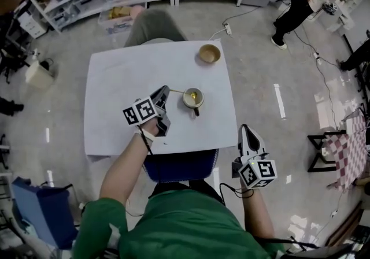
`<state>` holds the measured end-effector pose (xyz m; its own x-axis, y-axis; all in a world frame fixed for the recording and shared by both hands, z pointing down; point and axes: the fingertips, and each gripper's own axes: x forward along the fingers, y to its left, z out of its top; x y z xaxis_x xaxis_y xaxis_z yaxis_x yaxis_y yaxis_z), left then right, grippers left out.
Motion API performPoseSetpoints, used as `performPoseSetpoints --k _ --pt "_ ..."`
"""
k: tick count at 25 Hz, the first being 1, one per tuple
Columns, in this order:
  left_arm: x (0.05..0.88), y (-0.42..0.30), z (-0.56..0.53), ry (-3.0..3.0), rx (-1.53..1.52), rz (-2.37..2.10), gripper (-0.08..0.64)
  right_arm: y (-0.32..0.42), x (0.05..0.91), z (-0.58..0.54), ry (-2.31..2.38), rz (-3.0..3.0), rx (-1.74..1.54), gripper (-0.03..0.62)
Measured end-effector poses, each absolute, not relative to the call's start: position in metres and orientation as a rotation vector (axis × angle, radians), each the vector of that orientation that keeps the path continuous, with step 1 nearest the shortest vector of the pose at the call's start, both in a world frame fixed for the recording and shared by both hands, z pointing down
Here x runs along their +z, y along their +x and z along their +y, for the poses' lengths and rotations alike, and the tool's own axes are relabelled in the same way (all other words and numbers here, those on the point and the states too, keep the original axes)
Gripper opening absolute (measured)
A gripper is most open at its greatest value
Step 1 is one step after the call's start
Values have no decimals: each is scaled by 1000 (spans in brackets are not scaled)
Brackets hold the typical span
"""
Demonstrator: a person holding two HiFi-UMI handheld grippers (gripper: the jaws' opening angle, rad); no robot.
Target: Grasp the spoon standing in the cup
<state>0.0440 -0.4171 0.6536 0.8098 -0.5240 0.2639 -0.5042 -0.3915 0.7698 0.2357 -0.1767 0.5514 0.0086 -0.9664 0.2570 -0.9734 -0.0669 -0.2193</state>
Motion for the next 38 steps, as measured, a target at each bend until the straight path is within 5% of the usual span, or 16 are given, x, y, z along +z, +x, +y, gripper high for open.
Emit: performPoseSetpoints --k 38 --pt "429 -79 -368 1983 -644 -744 23 180 491 -240 1971 -2418 375 18"
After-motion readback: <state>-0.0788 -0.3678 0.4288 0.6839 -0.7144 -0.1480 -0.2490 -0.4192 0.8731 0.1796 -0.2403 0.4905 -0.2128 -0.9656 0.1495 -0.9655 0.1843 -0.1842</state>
